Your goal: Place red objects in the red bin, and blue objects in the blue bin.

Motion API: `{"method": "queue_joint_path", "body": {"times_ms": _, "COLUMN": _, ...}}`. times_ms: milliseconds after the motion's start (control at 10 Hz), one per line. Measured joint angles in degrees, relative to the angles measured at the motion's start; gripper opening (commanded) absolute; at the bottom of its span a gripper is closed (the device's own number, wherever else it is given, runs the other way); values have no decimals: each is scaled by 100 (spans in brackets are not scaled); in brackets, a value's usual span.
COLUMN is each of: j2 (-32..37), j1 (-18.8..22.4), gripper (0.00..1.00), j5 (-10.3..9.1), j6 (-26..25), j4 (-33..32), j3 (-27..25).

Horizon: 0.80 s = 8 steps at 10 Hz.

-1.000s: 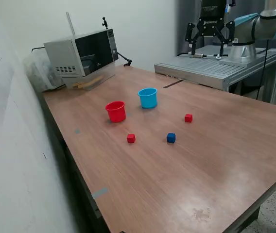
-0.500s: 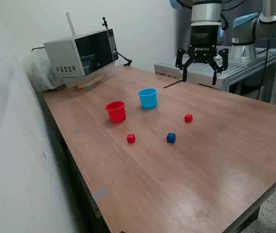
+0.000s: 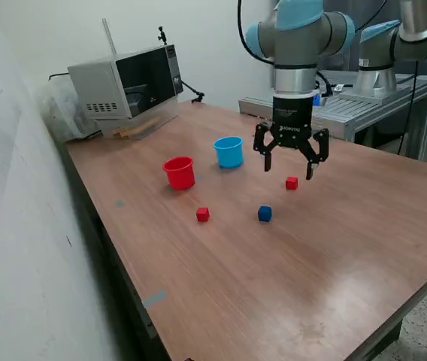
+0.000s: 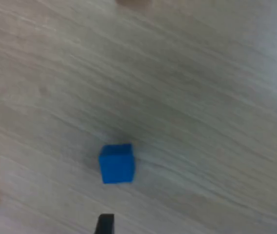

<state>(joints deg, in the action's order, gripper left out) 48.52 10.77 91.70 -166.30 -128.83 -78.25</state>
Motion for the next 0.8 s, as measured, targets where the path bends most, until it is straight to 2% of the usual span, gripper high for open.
{"method": "queue_joint_path", "body": {"times_ms": 400, "j2": -331, "j1": -364, "gripper": 100, "j5": -12, "j6": 5, "j4": -321, "j3": -5}}
{"method": "queue_joint_path", "body": {"times_ms": 800, "j2": -414, "j1": -379, "gripper": 100, "j5": -25, "j6": 120, "j4": -446, "j3": -103}}
